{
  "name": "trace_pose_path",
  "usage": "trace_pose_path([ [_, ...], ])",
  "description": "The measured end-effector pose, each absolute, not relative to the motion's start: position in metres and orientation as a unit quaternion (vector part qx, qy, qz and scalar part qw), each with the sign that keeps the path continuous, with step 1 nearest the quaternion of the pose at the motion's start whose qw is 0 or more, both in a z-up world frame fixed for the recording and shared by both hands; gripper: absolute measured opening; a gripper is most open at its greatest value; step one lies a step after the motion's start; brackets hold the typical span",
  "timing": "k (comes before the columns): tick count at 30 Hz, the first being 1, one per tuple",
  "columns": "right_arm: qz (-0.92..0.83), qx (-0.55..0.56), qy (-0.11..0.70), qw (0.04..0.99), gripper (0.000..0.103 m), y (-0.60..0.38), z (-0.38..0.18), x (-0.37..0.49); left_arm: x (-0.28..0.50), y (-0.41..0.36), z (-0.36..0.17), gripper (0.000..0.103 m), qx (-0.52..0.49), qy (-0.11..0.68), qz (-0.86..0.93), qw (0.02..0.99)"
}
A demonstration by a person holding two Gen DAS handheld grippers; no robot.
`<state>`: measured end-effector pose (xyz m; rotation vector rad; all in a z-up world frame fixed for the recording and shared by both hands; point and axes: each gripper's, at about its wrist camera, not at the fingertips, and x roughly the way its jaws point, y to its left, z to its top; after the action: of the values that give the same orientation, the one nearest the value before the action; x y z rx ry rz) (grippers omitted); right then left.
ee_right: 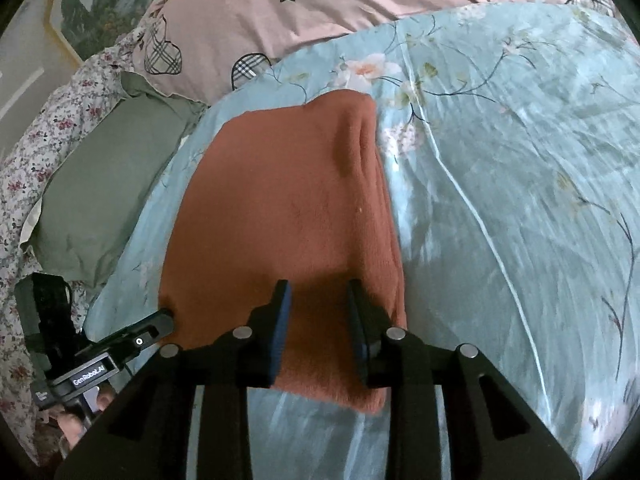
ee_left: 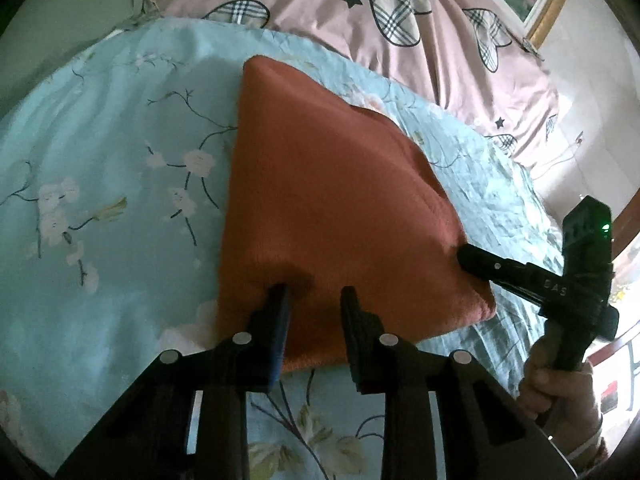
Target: Fold small clothes
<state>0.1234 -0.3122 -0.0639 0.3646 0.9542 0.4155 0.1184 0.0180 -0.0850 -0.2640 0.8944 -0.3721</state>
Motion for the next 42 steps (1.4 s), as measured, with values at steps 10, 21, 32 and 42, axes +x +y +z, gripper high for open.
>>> trace_pose_path([
  [10, 0.192, 0.184, 0.439, 0.858, 0.036, -0.325, -0.047, 0.084, 0.094, 0.023, -0.076, 0.036, -0.117, 0.423, -0.133, 0.889],
  [21, 0.183, 0.099, 0.409, 0.888, 0.086, -0.311, -0.026, 0.03, 0.036, 0.04, -0.063, 0.085, -0.079, 0.399, -0.062, 0.911],
  [32, 0.189, 0.038, 0.42, 0.887, 0.097, -0.302, -0.038, -0.021, -0.017, 0.062, -0.075, 0.086, -0.023, 0.404, -0.019, 0.914],
  [42, 0.19, 0.035, 0.422, 0.886, 0.101, -0.306, -0.034, -0.041, -0.044, 0.038, -0.055, 0.091, 0.044, 0.38, -0.033, 0.923],
])
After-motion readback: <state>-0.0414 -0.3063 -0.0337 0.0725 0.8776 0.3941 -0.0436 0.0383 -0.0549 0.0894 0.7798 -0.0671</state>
